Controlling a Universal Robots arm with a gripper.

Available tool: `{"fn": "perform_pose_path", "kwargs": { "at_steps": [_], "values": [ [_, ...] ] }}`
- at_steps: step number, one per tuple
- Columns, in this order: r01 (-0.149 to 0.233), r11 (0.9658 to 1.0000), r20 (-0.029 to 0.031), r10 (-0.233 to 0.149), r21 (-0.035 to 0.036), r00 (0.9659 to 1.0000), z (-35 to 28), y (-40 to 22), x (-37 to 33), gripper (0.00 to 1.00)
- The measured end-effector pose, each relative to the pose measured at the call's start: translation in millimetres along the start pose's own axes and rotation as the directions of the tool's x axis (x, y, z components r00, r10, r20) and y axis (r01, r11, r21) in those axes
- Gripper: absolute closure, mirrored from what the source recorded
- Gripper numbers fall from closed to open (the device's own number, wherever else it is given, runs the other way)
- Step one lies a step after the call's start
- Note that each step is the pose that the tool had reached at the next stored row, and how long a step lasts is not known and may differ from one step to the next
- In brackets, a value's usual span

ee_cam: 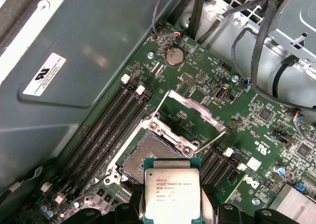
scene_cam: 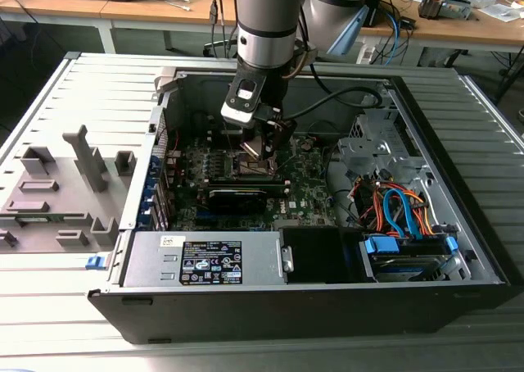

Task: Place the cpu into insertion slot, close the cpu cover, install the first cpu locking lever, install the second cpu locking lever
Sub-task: 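Place the cpu into insertion slot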

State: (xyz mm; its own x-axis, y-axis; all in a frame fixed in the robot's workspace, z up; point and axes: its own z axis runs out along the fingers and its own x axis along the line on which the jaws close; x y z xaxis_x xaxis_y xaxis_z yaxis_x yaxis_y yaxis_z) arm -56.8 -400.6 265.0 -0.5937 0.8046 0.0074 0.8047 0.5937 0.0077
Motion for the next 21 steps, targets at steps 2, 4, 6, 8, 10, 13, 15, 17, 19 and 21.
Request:
{"fn": "perform_pose_path", "kwargs": {
  "at_steps": [2,4,6,8,10,13,15,17,19,21],
  "values": [
    [-0.003,1.0,0.0001,0.003,0.0001,1.0,0.0,0.0,0.0,0.46],
    [-0.006,1.0,0.0002,0.006,0.0001,1.0,0.1,0.0,0.0,0.46],
    [-0.009,1.0,0.0003,0.009,0.0002,1.0,0.1,0.0,0.0,0.46],
    [-0.013,0.9999,0.0004,0.013,0.0002,0.9999,0.2,0.0,0.0,0.46],
    [-0.016,0.9999,0.0005,0.016,0.0002,0.9999,0.2,0.0,0.0,0.46],
    [-0.022,0.9998,0.0006,0.022,0.0002,0.9998,0.3,0.0,0.0,0.46],
    [-0.024,0.9997,0.0007,0.024,0.0003,0.9997,0.3,0.0,0.0,0.46],
    [-0.027,0.9996,0.0007,0.027,0.0003,0.9996,0.4,0.0,0.0,0.46],
    [-0.03,0.9996,0.0008,0.03,0.0003,0.9996,0.4,0.0,0.0,0.46],
    [-0.034,0.9994,0.001,0.034,0.0003,0.9994,0.5,0.0,0.0,0.46]
  ]
}}
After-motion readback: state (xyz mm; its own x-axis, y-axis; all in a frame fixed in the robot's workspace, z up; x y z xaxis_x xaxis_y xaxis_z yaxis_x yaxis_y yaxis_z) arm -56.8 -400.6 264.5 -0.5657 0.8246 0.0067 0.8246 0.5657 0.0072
